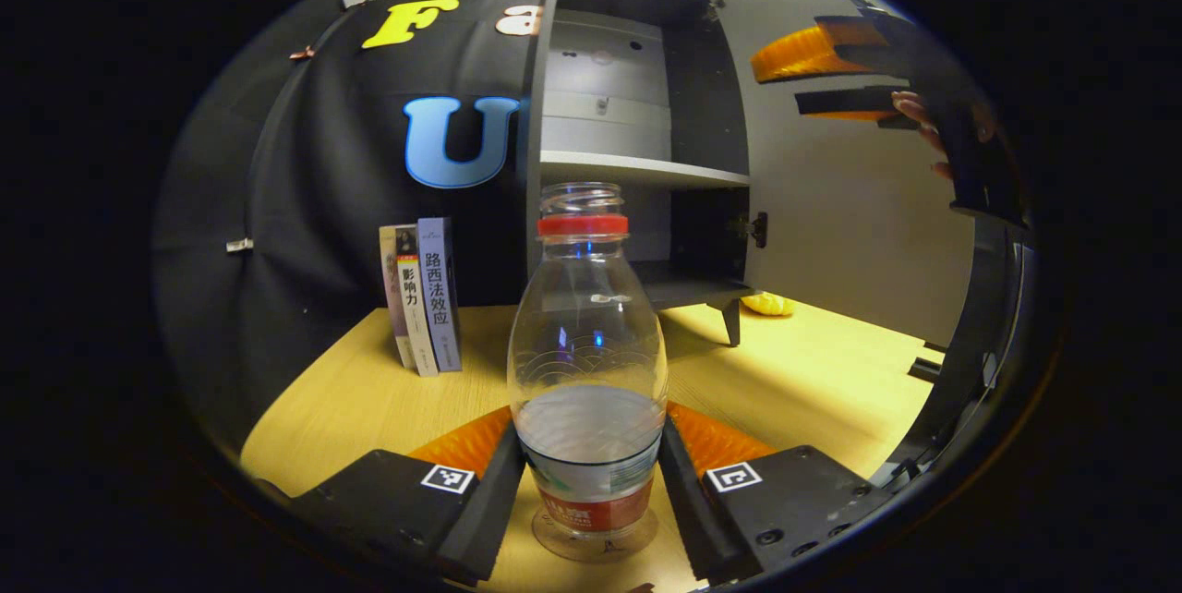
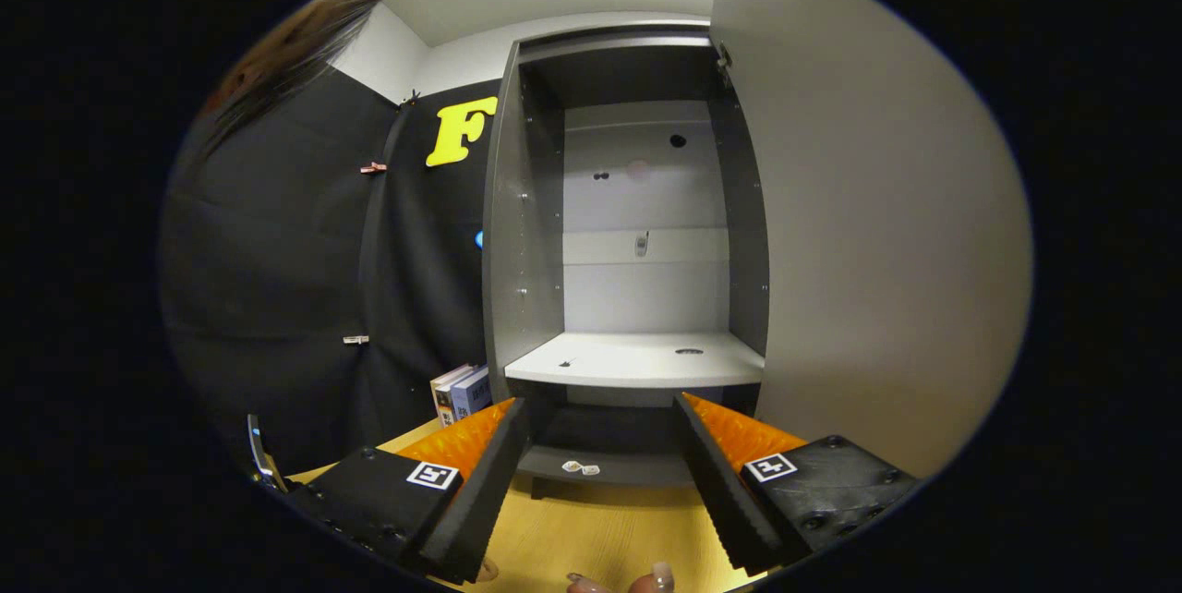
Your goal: Open the cabinet door with the right hand, grasp the bottle in the cabinet with the left hand and place it on the coaster, then close the cabinet door with the right hand.
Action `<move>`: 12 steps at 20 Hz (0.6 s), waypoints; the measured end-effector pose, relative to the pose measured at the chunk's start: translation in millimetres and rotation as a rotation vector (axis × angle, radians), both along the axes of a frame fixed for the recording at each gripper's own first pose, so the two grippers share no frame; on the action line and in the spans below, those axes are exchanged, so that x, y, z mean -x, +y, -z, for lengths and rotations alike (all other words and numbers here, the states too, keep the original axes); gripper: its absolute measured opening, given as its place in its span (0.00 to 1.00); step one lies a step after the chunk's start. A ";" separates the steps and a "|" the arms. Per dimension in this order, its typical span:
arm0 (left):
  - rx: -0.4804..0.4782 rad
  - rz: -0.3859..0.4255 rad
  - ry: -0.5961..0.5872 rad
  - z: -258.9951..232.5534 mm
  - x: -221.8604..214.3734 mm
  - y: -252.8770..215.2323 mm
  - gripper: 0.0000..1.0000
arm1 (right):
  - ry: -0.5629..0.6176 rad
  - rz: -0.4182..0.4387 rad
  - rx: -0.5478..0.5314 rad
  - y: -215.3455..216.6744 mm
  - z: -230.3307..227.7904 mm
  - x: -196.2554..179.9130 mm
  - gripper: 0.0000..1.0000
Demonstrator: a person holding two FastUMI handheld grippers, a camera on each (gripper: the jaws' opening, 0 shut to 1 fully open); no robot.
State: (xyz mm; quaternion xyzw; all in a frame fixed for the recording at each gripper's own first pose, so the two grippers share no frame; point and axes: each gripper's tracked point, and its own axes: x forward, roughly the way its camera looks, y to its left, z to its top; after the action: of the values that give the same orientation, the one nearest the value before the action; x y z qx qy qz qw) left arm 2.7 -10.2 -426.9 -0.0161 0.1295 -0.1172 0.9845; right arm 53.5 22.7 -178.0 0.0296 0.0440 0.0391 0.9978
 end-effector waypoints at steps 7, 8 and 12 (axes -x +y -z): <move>-0.035 -0.032 -0.024 22.1 -5.3 13.1 0.77 | 0.042 0.010 -0.032 -4.6 12.8 5.2 0.96; -0.041 -0.030 -0.024 24.5 -4.1 11.5 0.78 | 0.048 0.009 -0.035 -4.1 14.3 5.8 0.96; -0.030 -0.026 -0.014 23.1 -3.9 9.3 0.78 | 0.076 -0.014 -0.056 4.1 21.5 8.2 0.97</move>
State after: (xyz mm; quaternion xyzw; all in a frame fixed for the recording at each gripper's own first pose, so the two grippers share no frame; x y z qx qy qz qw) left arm 6.7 -1.0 -450.0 -0.0022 0.1241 -0.1028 0.9869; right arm 45.3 26.8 -199.4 0.0589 0.0811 0.0463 0.9939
